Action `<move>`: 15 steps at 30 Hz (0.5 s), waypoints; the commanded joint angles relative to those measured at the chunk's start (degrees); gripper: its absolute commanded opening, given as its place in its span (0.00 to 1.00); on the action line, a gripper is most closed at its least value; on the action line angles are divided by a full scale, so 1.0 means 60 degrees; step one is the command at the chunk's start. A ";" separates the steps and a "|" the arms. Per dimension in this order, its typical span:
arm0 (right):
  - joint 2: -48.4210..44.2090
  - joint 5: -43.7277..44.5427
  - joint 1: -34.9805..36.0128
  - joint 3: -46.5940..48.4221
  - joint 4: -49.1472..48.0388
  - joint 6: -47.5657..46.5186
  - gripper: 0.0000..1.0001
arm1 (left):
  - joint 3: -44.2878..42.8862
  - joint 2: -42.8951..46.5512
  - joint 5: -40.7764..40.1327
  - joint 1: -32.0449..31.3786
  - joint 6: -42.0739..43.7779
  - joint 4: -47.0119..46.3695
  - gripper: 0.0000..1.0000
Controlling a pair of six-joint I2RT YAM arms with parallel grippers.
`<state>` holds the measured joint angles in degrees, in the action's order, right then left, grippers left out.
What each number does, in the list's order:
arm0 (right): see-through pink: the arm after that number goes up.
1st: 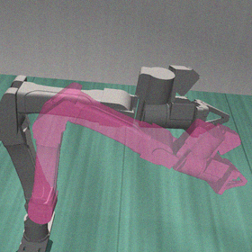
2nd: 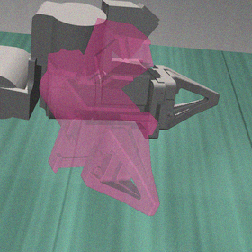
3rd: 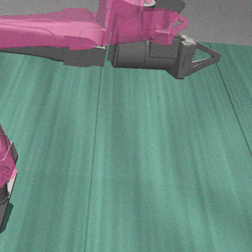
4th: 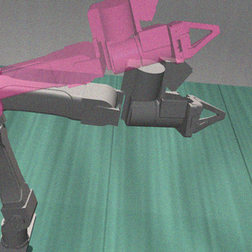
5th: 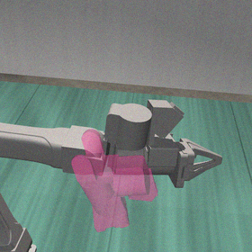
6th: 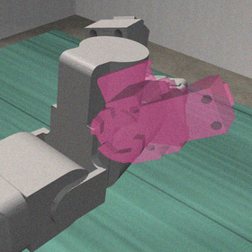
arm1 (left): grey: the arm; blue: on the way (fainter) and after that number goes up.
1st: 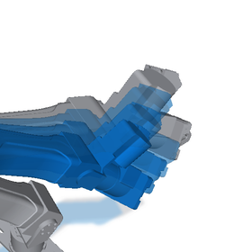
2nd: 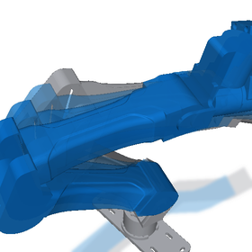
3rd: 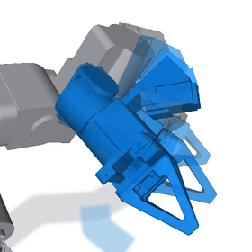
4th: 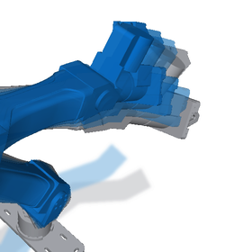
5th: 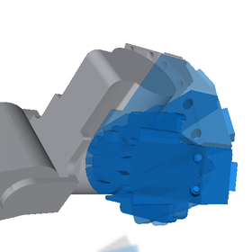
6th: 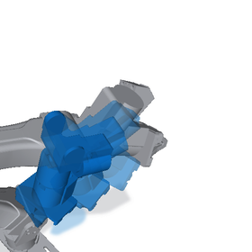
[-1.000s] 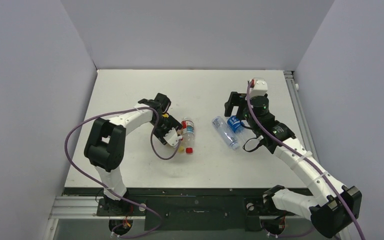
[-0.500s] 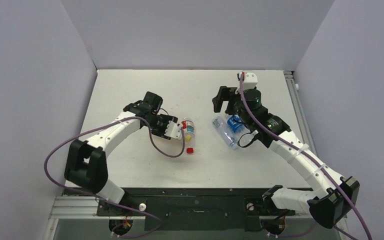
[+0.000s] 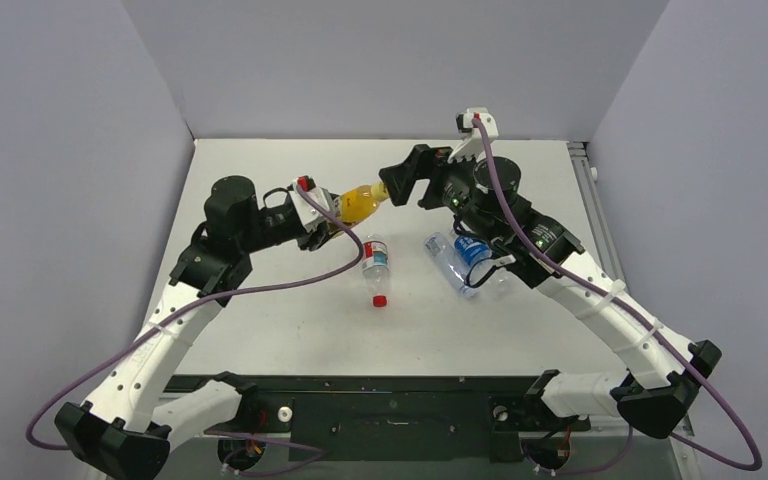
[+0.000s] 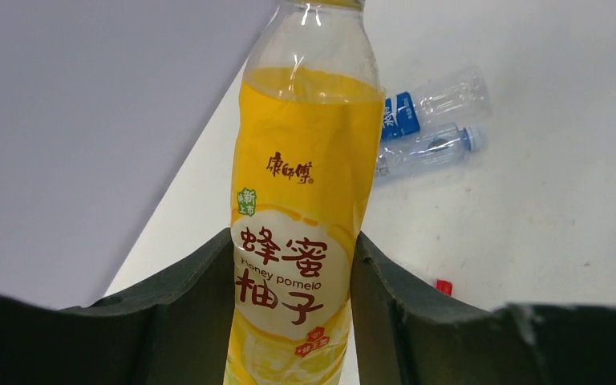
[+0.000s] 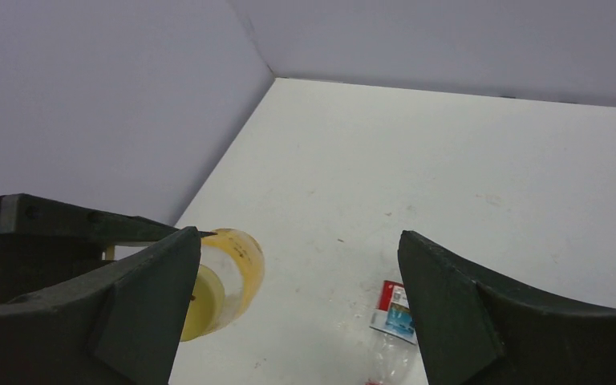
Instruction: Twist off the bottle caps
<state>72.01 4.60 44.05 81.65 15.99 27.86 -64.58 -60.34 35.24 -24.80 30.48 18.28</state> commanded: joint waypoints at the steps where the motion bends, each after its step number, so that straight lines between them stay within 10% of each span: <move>1: 0.0018 0.0003 0.0465 0.0379 -0.0542 0.0441 0.87 | 0.0273 0.0020 0.0099 -0.0020 -0.2861 -0.1949 0.28; 15: 0.1116 0.0292 0.1352 0.1464 -0.0379 0.0481 0.58 | 0.0525 0.0340 0.0148 -0.0101 -0.3878 -0.2779 0.26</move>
<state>76.66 4.71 51.64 86.39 13.56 30.52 -61.93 -60.86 35.24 -25.10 10.44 6.85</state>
